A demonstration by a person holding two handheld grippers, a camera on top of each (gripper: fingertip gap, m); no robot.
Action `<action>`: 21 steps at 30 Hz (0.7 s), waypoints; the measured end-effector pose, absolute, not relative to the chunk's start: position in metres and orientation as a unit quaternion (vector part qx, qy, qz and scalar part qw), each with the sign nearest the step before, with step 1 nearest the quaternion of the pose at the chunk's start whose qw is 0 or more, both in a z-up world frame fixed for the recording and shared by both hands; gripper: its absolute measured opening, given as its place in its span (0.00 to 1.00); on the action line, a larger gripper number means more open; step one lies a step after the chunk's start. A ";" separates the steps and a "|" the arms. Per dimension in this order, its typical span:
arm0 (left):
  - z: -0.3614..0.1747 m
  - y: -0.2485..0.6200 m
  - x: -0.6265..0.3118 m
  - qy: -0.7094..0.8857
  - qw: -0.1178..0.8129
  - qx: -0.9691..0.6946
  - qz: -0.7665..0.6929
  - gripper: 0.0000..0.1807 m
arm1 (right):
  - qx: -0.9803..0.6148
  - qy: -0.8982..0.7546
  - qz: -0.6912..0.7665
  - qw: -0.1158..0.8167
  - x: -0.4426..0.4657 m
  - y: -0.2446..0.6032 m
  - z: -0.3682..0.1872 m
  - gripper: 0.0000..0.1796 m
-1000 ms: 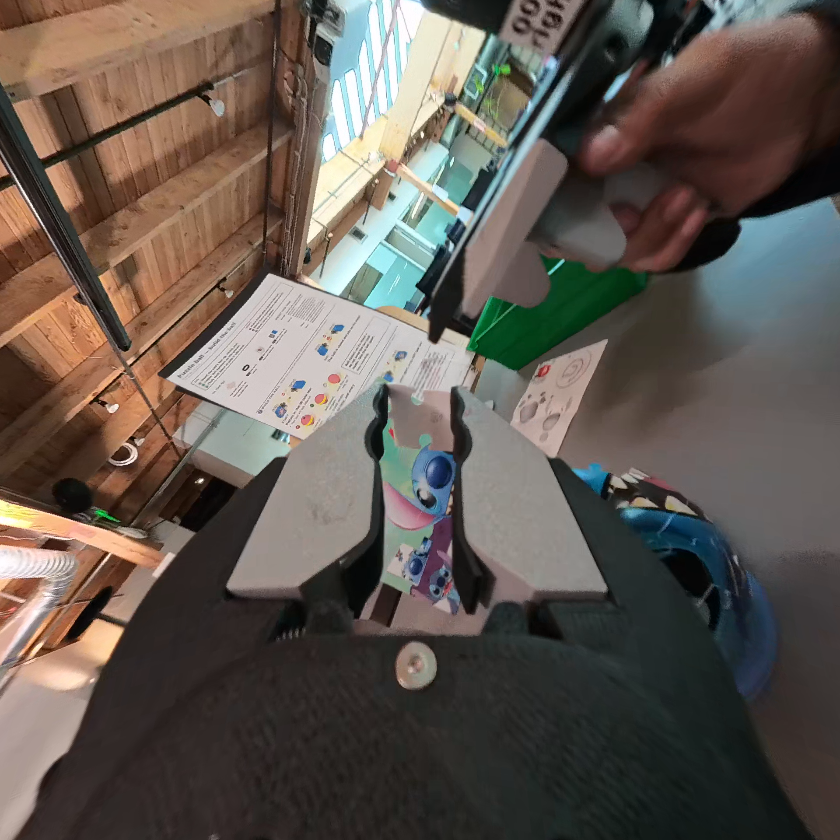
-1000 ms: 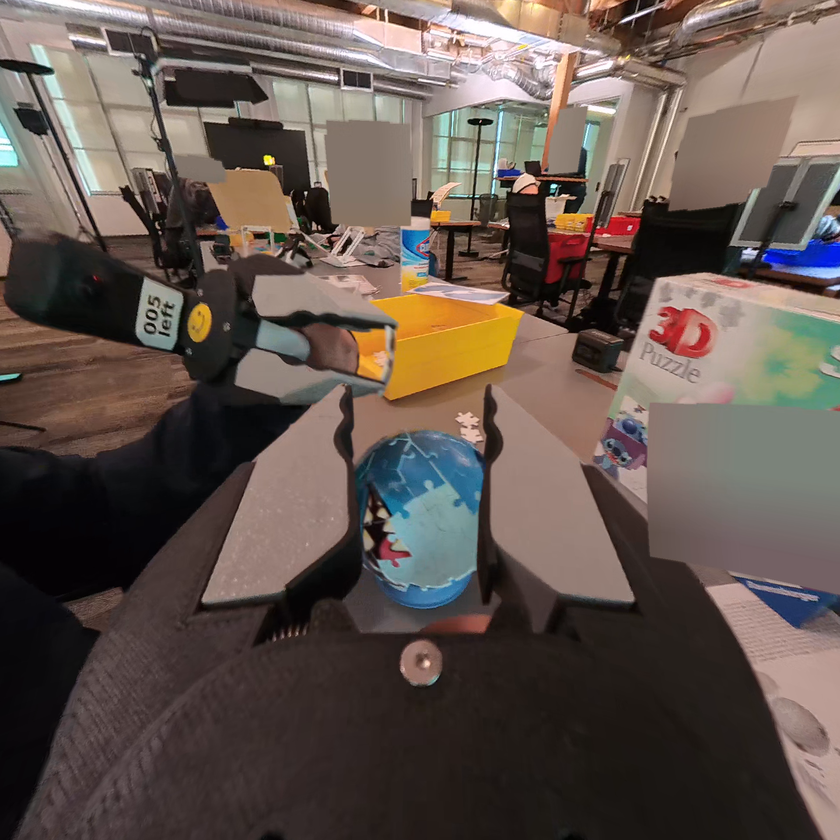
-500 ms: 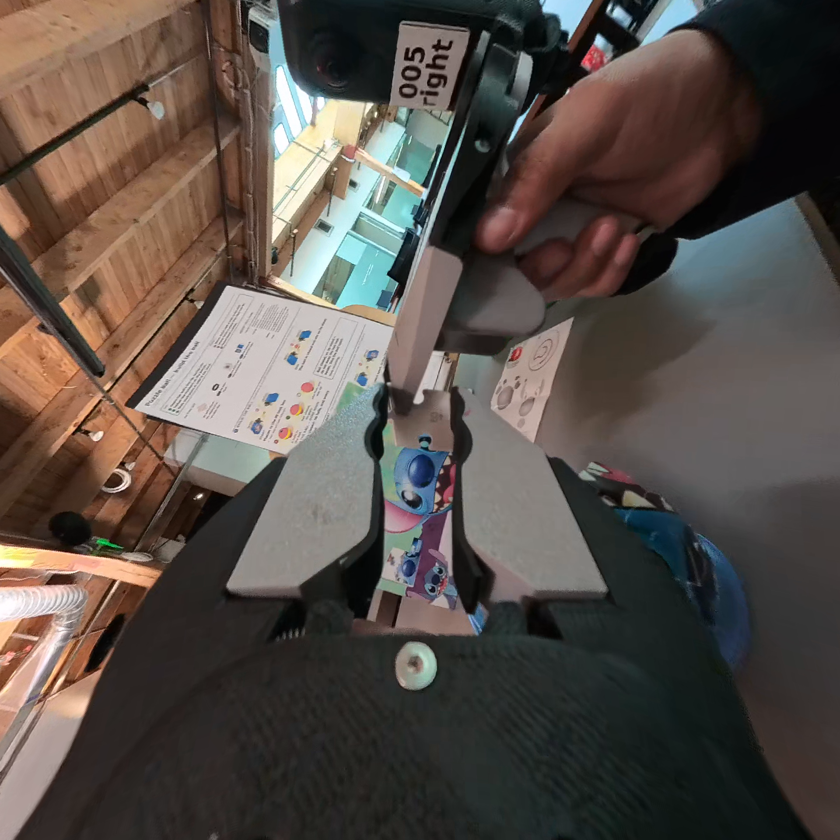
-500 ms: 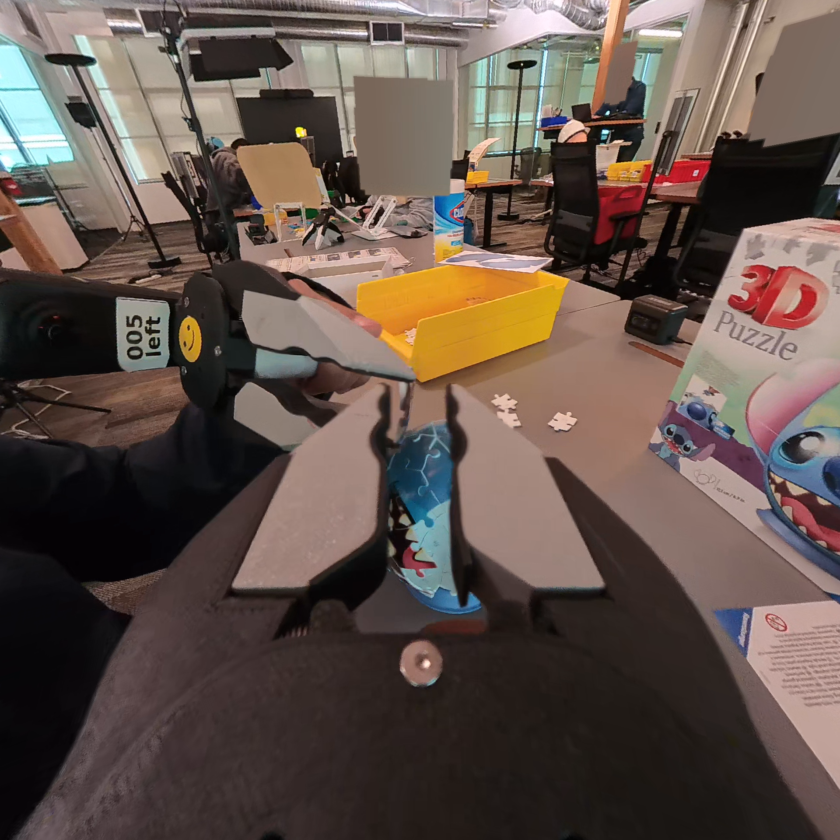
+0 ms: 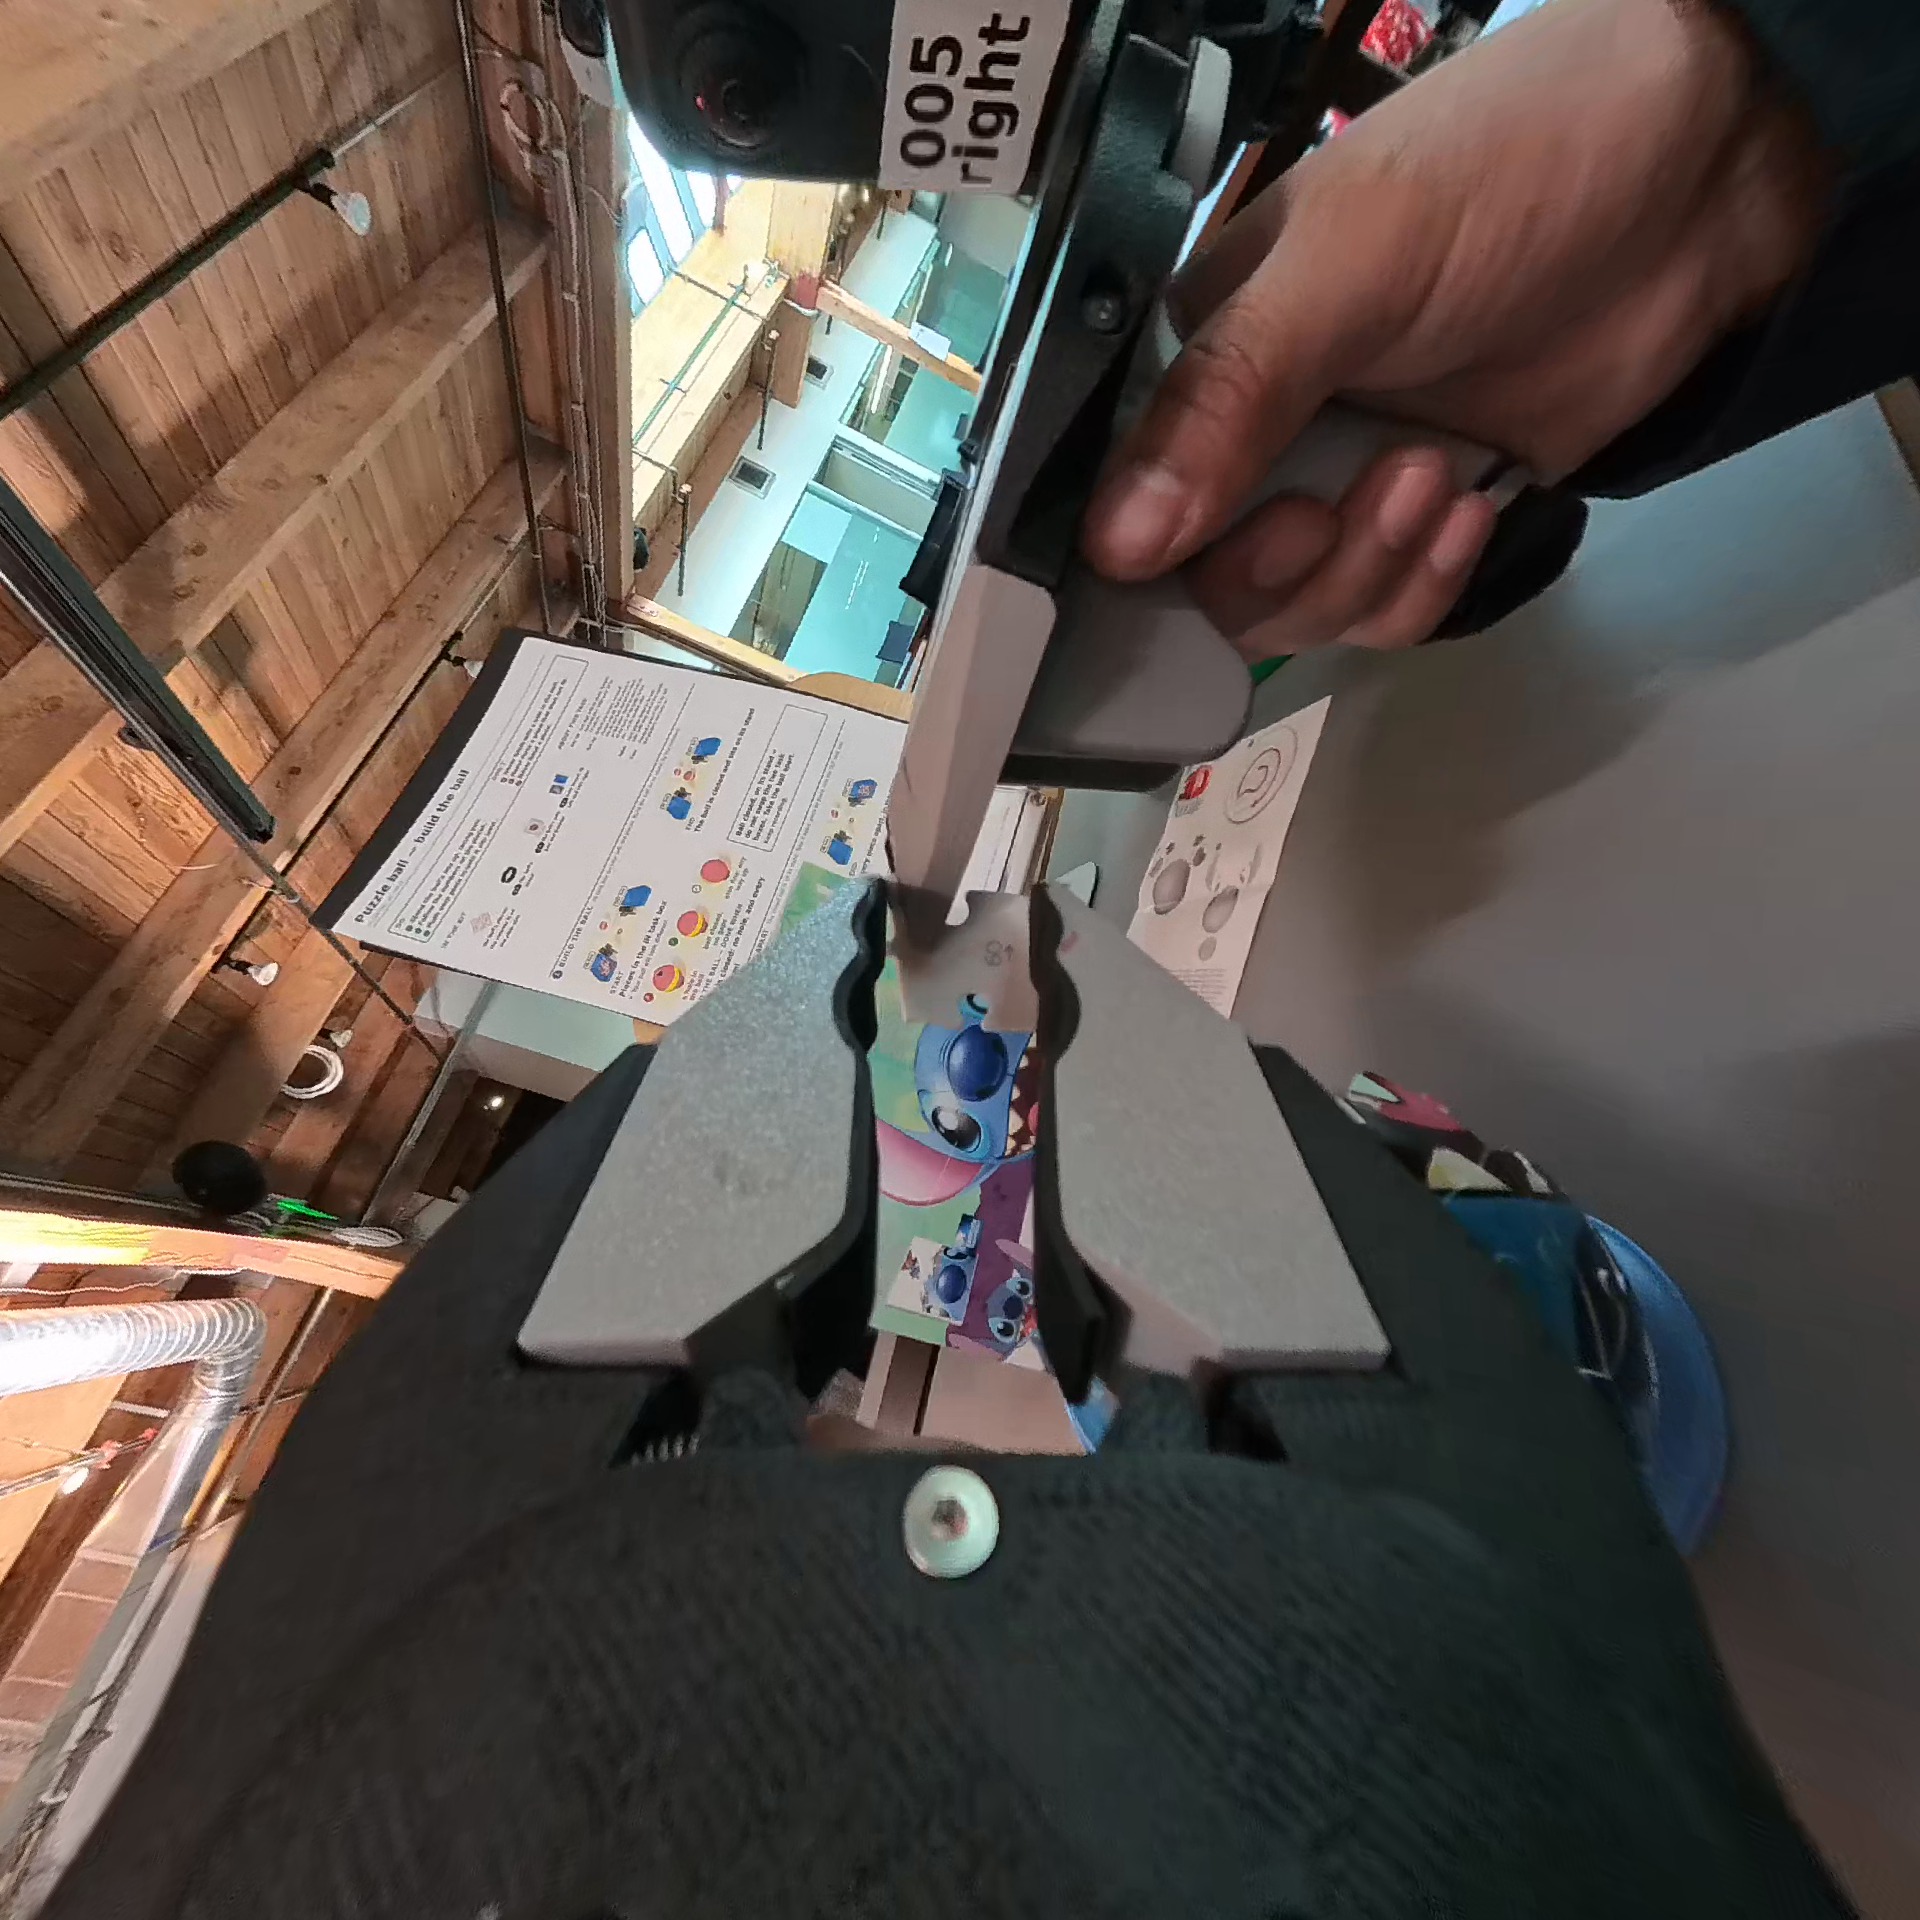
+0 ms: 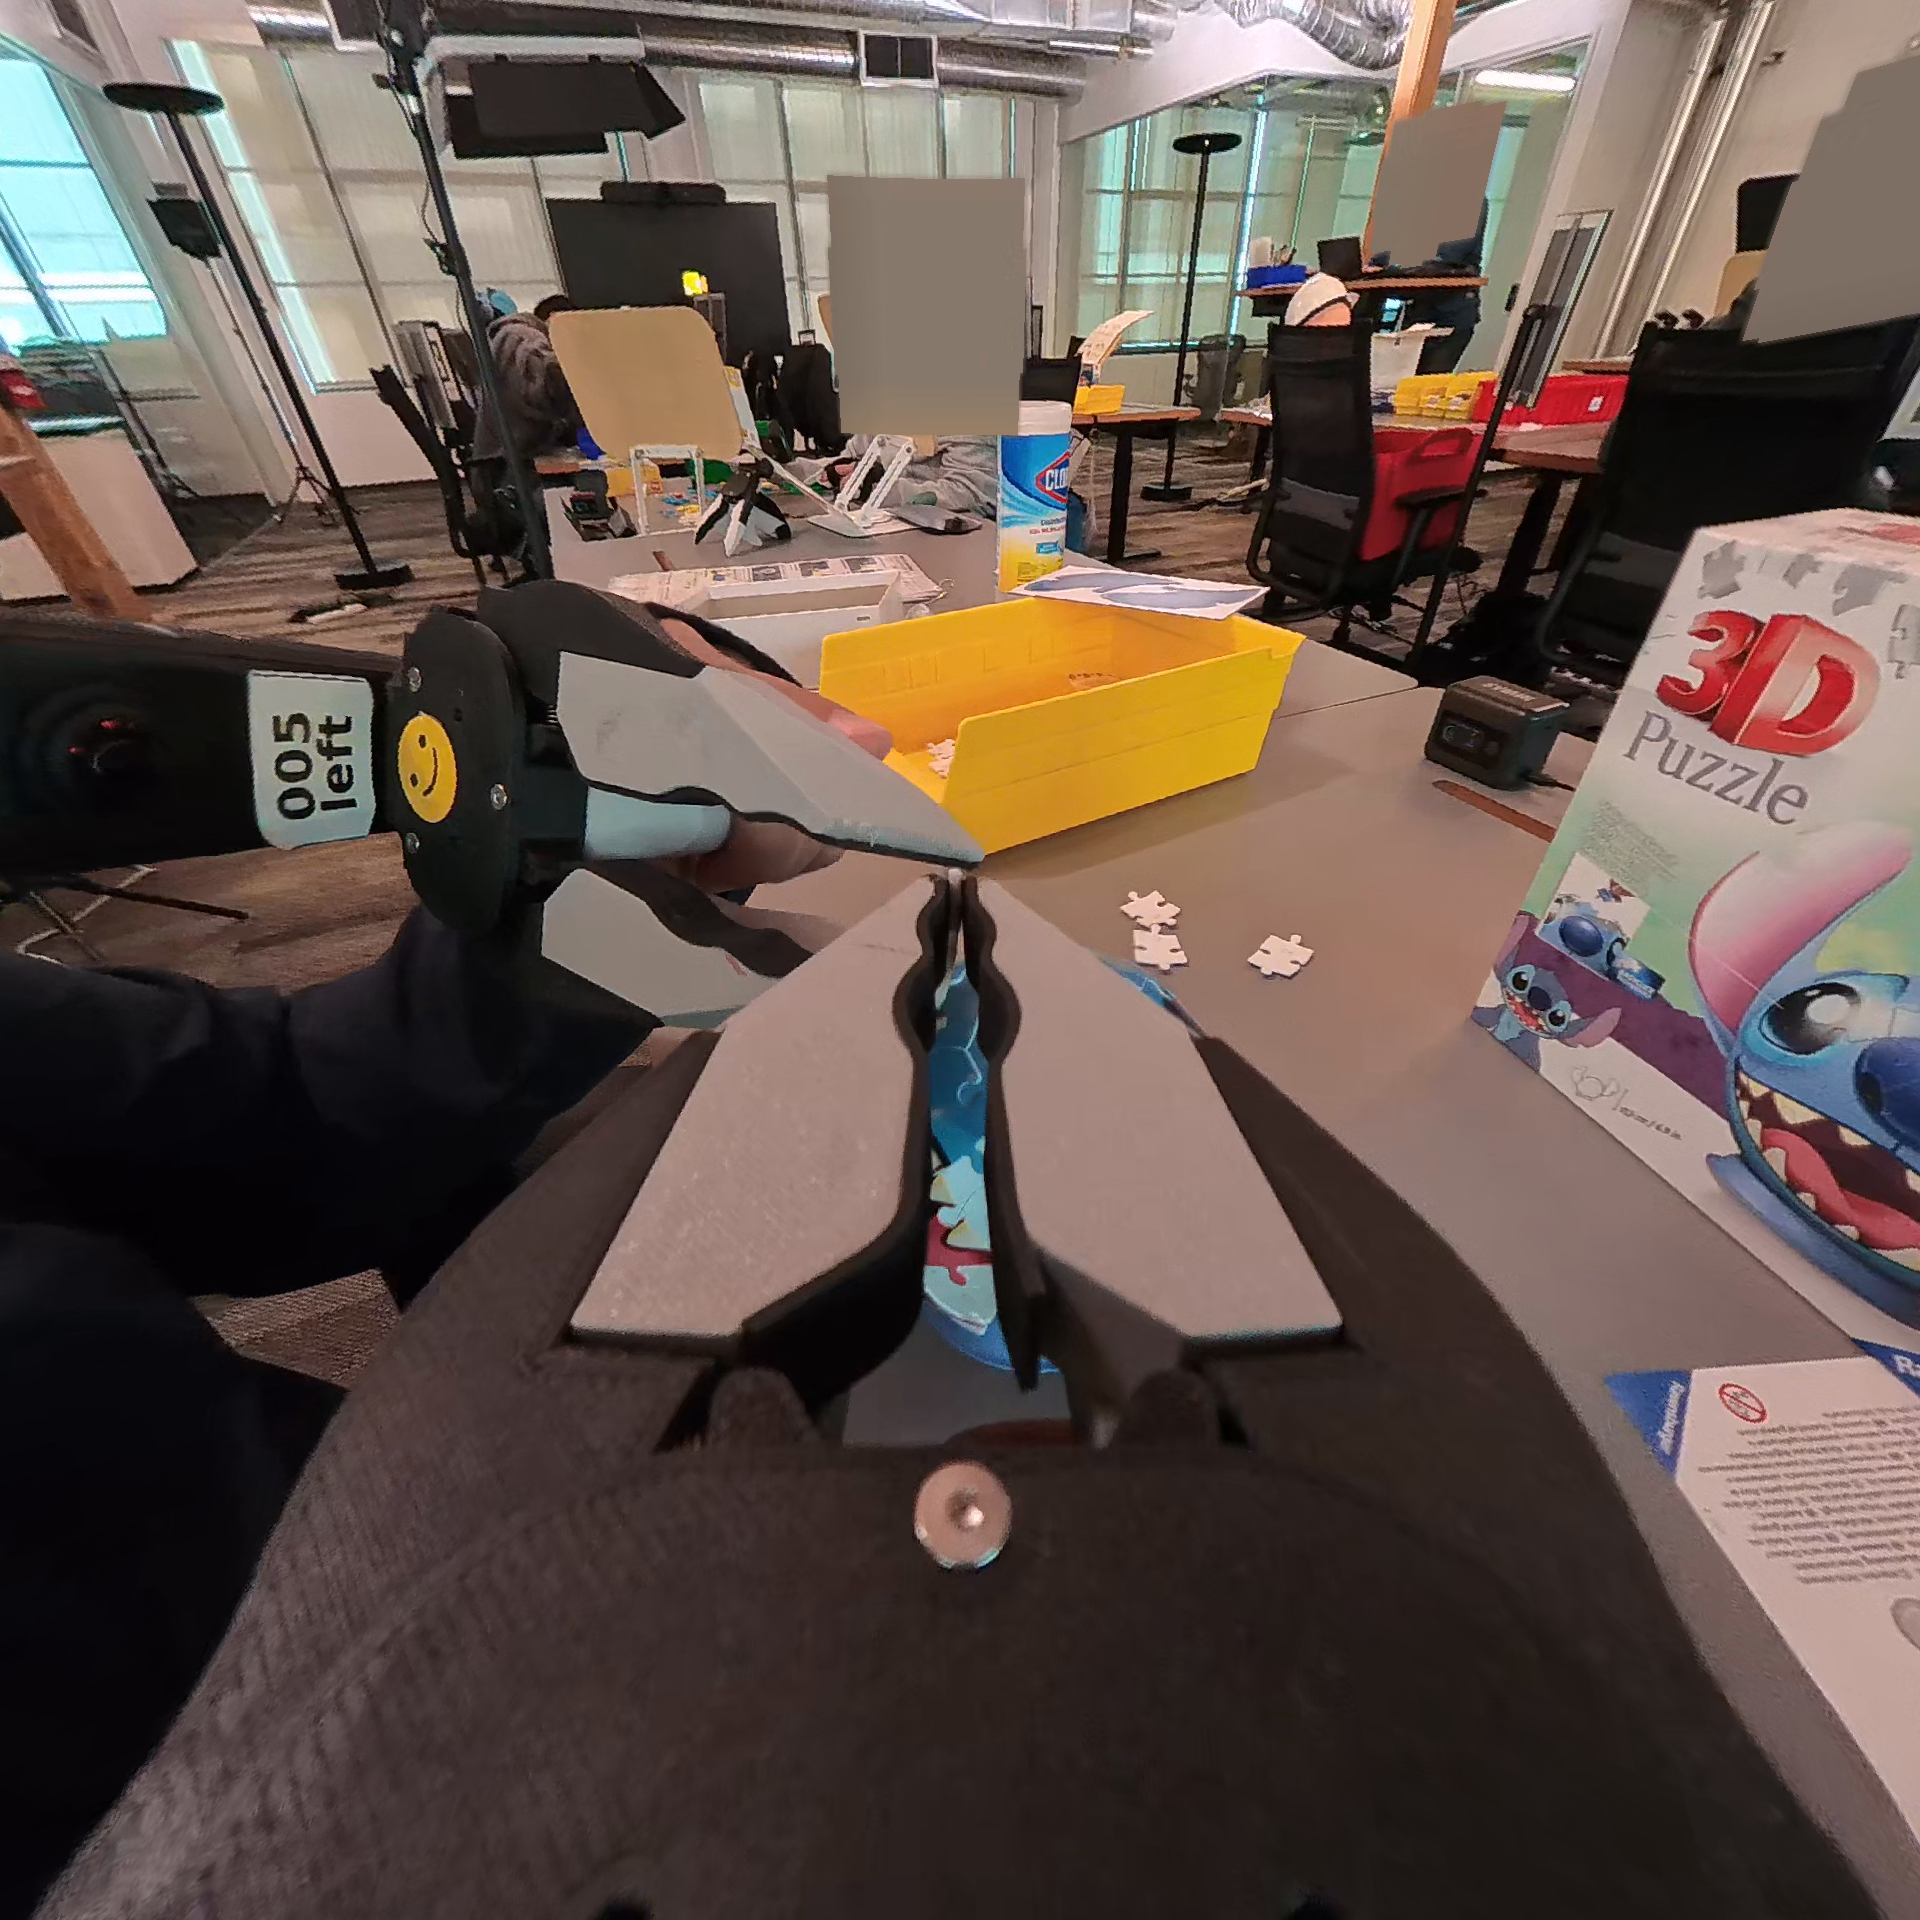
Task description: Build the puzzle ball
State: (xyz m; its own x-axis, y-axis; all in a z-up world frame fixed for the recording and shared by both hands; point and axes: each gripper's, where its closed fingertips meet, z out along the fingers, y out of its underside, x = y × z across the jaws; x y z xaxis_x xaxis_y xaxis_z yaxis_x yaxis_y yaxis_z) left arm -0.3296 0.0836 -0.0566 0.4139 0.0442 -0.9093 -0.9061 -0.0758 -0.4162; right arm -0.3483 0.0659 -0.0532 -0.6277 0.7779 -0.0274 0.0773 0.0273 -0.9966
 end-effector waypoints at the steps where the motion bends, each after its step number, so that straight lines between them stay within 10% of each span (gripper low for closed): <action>1: -0.057 0.084 -0.330 0.356 0.576 -0.609 0.412 0.14 | -0.325 -0.657 0.620 0.280 -0.348 0.066 -0.054 0.00; 21: -0.020 0.046 -0.365 0.256 0.624 -0.620 0.402 0.12 | -0.352 -0.629 0.643 0.259 -0.352 0.092 -0.052 0.00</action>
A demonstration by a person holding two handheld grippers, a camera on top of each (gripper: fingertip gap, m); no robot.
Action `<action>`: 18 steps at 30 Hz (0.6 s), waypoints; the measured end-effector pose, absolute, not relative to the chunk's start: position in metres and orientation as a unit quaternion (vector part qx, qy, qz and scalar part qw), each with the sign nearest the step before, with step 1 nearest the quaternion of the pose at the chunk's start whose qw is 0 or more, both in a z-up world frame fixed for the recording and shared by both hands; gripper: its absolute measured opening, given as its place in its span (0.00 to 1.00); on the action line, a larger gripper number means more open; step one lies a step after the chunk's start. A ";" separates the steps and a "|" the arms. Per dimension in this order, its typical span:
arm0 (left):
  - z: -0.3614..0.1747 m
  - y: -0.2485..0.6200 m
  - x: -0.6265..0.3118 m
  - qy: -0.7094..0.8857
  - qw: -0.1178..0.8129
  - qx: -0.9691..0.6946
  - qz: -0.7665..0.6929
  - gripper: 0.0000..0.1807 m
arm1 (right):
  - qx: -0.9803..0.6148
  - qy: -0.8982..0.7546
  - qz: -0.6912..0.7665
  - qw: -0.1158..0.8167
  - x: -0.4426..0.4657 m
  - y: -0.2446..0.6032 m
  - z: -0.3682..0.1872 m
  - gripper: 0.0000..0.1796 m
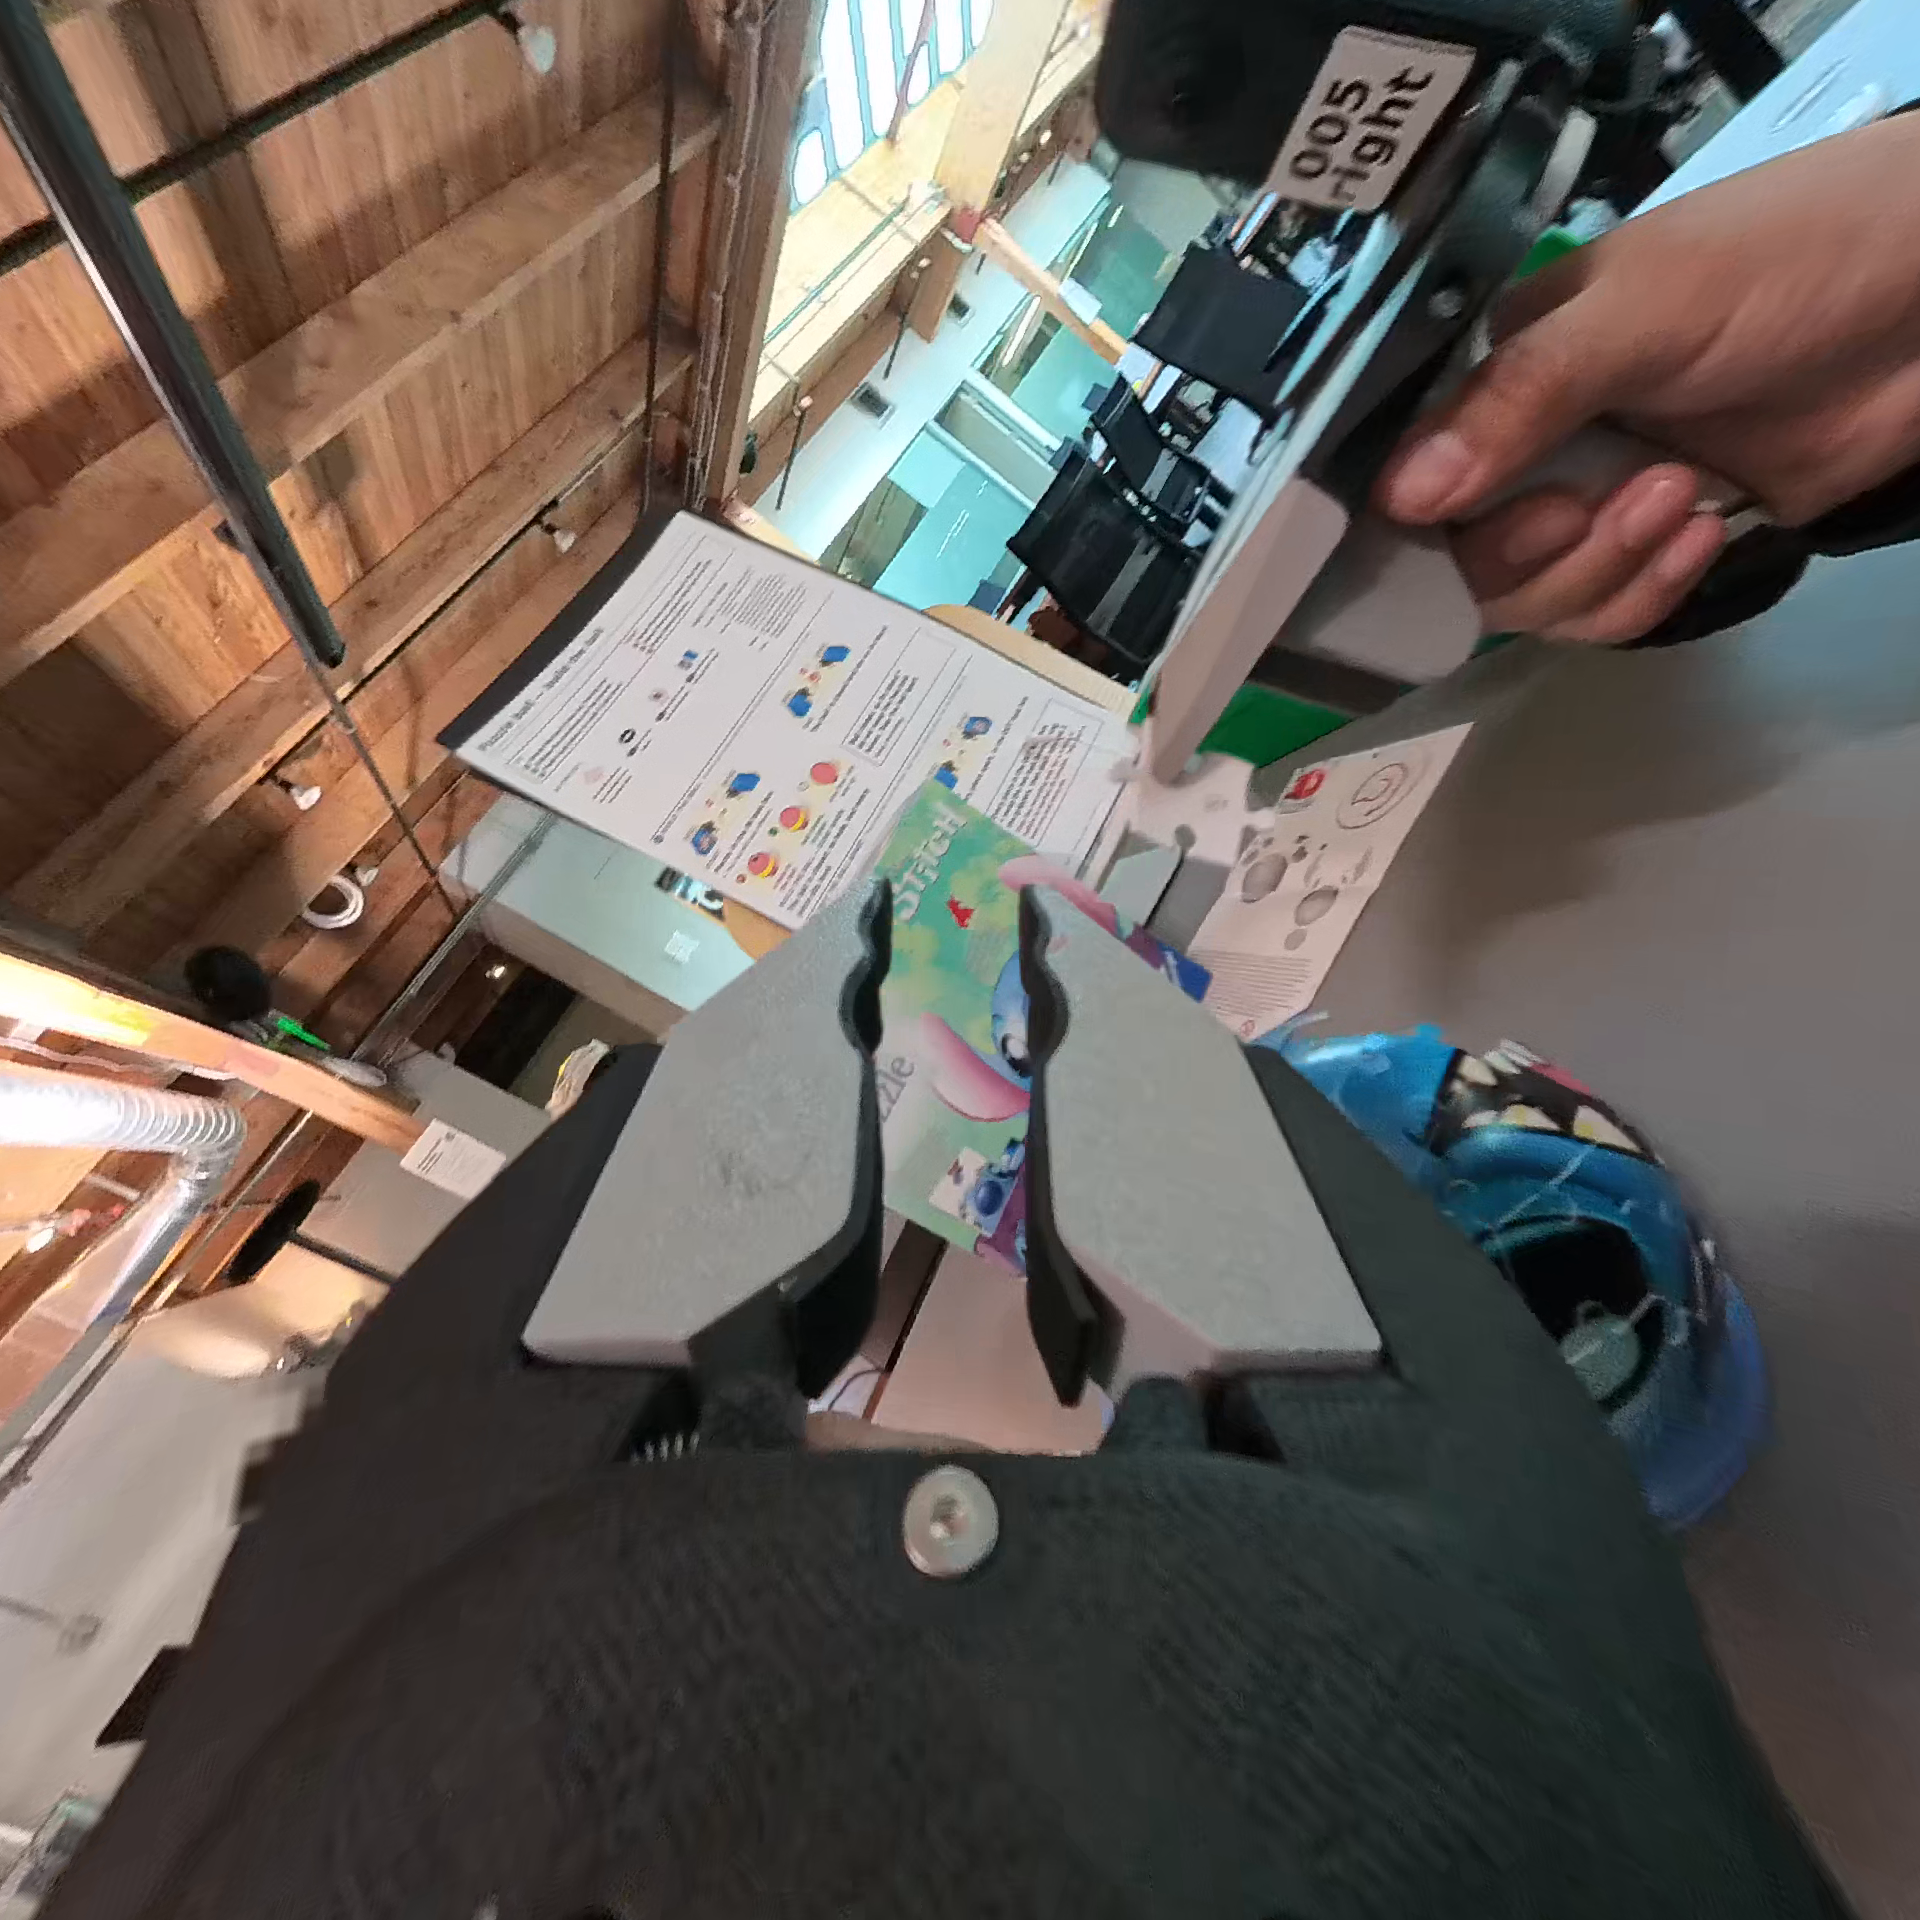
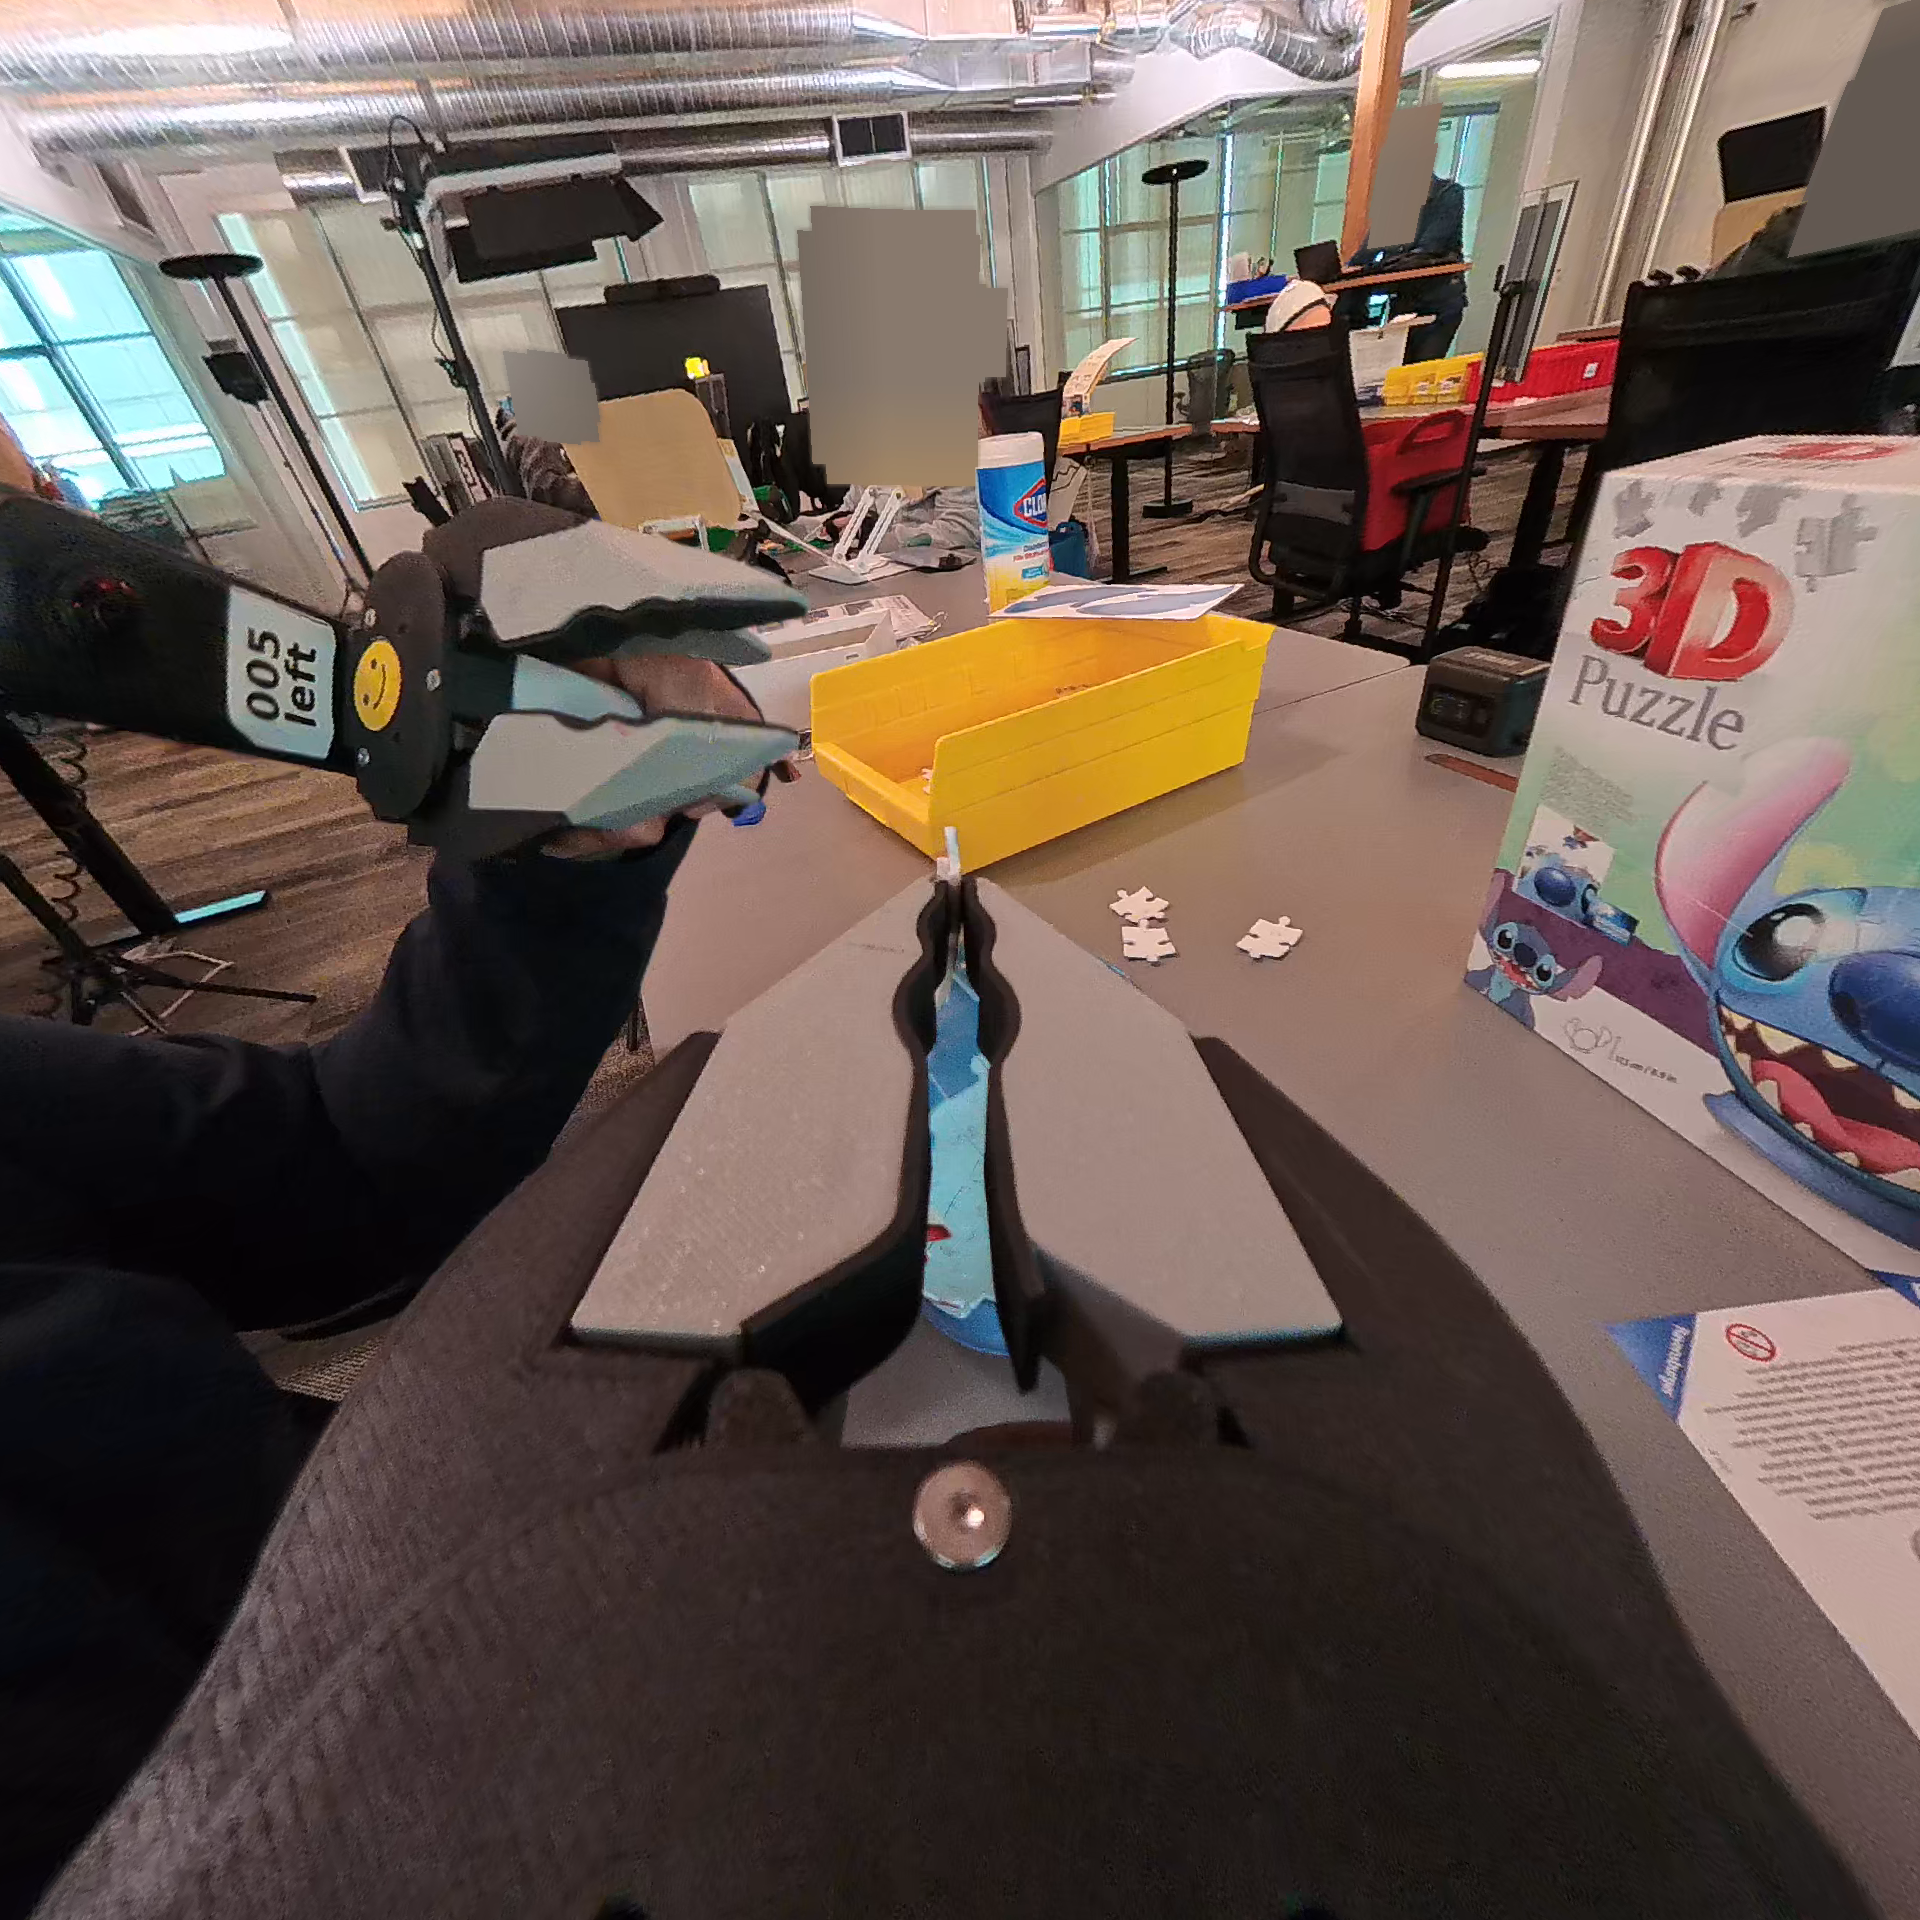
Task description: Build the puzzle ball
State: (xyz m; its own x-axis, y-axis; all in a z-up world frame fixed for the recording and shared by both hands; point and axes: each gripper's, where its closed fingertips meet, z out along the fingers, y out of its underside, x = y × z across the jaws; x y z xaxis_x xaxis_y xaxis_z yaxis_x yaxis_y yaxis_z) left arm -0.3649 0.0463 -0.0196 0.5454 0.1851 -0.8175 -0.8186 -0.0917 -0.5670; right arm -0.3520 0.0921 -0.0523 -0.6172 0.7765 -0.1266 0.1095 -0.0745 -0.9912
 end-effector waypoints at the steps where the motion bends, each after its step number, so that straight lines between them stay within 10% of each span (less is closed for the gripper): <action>1: -0.017 0.044 -0.369 0.246 0.625 -0.620 0.405 0.12 | -0.353 -0.628 0.642 0.263 -0.352 0.095 -0.051 0.00; 18: -0.018 0.041 -0.405 0.154 0.610 -0.665 0.402 0.08 | -0.363 -0.605 0.650 0.282 -0.349 0.124 -0.040 0.00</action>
State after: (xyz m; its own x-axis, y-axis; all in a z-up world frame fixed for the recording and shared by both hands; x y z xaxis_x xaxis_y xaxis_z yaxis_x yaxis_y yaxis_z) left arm -0.4051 0.0406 -0.0181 0.6289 0.2860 -0.7230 -0.6959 -0.2074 -0.6875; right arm -0.3487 0.1237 -0.0402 -0.5774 0.8059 -0.1311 0.0737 -0.1084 -0.9914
